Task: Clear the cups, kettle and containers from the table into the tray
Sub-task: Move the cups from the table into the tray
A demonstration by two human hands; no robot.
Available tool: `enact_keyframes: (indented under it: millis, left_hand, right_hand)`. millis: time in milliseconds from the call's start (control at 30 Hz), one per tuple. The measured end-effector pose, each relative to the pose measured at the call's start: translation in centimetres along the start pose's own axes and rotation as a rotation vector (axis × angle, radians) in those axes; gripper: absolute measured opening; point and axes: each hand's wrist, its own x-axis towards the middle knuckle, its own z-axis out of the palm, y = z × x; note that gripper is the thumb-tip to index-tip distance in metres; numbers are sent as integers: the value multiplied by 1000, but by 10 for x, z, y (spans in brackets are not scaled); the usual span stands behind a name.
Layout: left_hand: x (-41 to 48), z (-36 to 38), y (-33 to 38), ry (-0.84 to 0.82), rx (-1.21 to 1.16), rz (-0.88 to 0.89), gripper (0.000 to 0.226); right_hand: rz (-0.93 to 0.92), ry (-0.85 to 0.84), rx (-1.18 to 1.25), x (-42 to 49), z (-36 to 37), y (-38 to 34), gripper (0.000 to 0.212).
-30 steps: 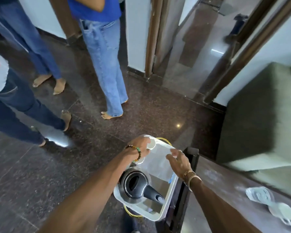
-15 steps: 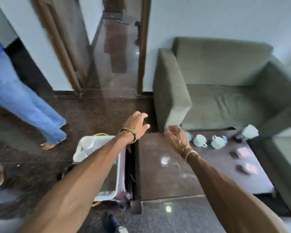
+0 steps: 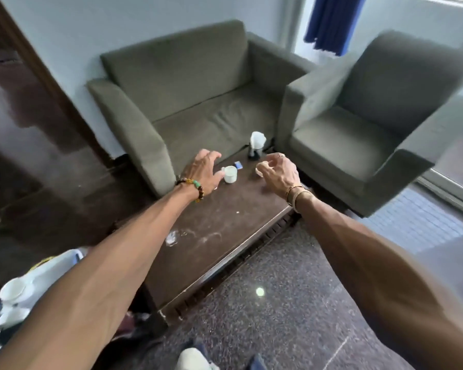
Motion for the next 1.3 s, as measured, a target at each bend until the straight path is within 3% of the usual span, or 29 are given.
enact_keyframes:
  millis: [100, 333, 733, 1033, 1300]
  left_hand:
    - [24, 18, 37, -22, -15, 66, 49]
    - [74, 81, 81, -214, 26, 172, 49]
    - [170, 113, 210, -247, -25, 411, 46]
    - [198, 189, 255, -373, 21, 363, 45]
    - [240, 173, 224, -255, -3, 94, 44]
  right_hand:
    - [63, 93, 10, 12, -29, 27, 34]
    - [258, 105, -28, 18, -62, 94, 47]
    - [355, 313, -24, 75, -173, 147, 48]
    - [426, 109, -44, 136, -199, 233, 51]
    - [283, -32, -59, 229, -194, 214, 52]
